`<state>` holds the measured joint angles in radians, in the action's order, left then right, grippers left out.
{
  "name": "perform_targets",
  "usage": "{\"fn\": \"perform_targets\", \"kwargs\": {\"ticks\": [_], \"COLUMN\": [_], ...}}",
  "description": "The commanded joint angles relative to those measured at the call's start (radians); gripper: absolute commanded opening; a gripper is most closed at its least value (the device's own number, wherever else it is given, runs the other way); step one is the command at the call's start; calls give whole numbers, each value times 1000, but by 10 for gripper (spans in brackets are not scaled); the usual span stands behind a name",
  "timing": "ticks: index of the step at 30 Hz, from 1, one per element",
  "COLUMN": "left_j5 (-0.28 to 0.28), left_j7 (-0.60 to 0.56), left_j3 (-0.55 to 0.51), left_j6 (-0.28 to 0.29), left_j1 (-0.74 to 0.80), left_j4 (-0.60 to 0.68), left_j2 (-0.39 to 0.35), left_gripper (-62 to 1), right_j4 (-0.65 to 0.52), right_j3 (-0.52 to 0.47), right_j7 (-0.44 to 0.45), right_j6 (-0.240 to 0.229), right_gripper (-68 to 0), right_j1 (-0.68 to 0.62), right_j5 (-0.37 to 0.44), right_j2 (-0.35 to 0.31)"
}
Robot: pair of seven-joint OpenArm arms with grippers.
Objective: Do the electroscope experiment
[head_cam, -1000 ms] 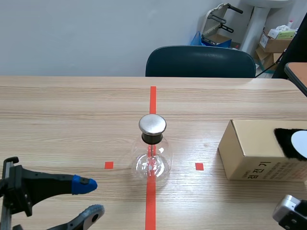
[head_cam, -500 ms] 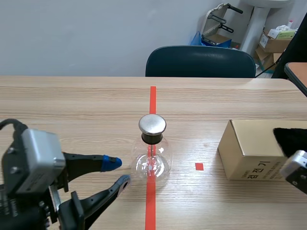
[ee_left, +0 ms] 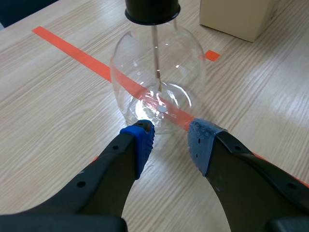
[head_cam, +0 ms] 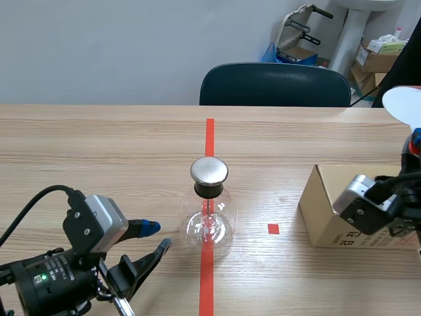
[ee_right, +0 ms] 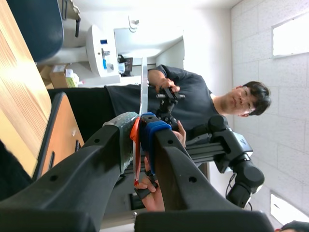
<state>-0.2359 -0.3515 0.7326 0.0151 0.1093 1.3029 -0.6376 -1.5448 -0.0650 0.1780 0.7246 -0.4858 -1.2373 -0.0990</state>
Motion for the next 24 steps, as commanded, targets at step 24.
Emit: {"fn": "perform_targets", "kwargs": {"ticks": [24], "left_j5": [-14], "left_j7": [-10], "left_j3": [10], "left_j6": [27], "left_j1": [-163], "left_j4": [-175], "left_j2": [70], "left_gripper": [-434], "right_j4": [-1], "right_j3": [367], "right_j7": [-339], "right_j6": [-19], "right_gripper": [-665], "right_j1": [73], "right_j5": [-224], "right_j2": [-64]}}
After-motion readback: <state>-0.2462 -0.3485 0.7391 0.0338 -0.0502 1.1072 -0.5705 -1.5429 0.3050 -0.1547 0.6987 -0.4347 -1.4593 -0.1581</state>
